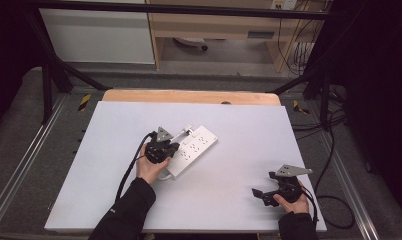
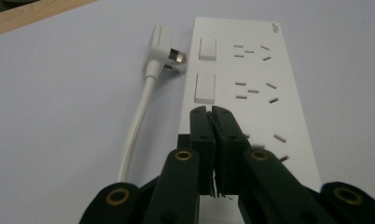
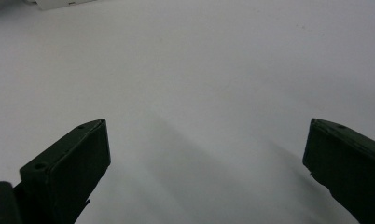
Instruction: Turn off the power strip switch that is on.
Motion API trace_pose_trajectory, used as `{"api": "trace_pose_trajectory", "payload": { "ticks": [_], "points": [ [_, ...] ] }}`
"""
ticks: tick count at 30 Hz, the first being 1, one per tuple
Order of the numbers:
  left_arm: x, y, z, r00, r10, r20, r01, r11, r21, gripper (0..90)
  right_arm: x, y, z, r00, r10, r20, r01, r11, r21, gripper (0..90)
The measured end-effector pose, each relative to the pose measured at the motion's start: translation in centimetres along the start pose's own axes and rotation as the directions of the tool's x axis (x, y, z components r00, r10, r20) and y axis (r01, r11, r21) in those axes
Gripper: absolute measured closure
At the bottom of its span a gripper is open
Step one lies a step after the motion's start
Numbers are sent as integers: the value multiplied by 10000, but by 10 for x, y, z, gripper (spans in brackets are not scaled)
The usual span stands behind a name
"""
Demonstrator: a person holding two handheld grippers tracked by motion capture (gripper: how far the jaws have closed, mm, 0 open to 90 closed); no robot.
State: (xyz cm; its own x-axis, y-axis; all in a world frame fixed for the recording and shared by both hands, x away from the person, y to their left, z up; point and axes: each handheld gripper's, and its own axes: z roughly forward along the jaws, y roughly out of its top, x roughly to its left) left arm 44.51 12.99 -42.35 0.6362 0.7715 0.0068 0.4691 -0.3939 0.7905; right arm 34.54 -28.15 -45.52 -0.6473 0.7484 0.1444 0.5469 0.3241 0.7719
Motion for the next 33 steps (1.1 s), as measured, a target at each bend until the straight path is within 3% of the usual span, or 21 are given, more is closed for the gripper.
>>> {"api": "trace_pose_trajectory", "payload": {
  "ticks": [33],
  "points": [
    [-1,0,16,9999,159,-64,-158,9998,91,896,0,0,0,10000,11,-31,-11,10000,-14,12]
  ]
}}
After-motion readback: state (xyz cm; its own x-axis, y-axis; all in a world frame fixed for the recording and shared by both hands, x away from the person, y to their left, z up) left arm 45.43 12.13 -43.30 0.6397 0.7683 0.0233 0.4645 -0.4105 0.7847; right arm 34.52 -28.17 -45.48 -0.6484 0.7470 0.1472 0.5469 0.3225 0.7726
